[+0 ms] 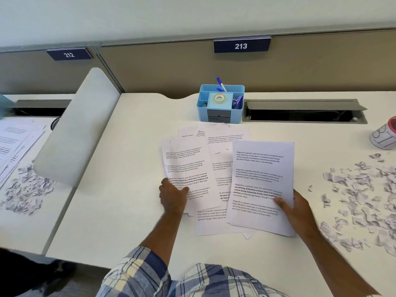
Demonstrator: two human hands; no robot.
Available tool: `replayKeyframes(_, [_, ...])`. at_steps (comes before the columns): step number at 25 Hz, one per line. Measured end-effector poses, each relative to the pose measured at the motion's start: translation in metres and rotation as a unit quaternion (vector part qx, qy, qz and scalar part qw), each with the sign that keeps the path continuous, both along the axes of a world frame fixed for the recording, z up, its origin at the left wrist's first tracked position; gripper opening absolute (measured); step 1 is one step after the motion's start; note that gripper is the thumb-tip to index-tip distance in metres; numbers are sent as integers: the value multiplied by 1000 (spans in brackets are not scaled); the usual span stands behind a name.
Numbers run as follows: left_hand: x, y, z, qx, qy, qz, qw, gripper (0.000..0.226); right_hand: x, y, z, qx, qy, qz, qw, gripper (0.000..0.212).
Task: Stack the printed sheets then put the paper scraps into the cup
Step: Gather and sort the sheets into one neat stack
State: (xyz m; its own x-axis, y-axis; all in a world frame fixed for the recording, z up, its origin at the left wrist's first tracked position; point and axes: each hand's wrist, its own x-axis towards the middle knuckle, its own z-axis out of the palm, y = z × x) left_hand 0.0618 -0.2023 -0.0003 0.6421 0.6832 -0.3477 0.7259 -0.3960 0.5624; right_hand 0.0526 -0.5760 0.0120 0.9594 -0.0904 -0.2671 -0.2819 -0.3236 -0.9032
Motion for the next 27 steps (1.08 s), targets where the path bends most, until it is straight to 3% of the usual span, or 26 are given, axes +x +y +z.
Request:
replayKeyframes(5, [0, 9, 3, -24, -21, 26, 999, 79, -1, -1, -3, 3, 5, -3, 1000, 38])
replayKeyframes(9, [-6, 19, -2, -26, -21, -3, 999, 37, -5, -1, -5, 13, 8, -7, 1000, 40])
replayKeyframes(11, [-9, 16, 5, -32, -27, -14, 999, 27, -7, 0, -5, 18, 10, -8, 1000, 40])
replayKeyframes(20, [-27, 14, 58, -97, -134, 3, 986, 13, -8, -1, -5, 13, 21, -7, 1000, 31])
replayKeyframes(27, [-45, 46, 88, -48, -177, 32, 983, 14, -10, 2, -8, 28, 17, 5, 999, 30])
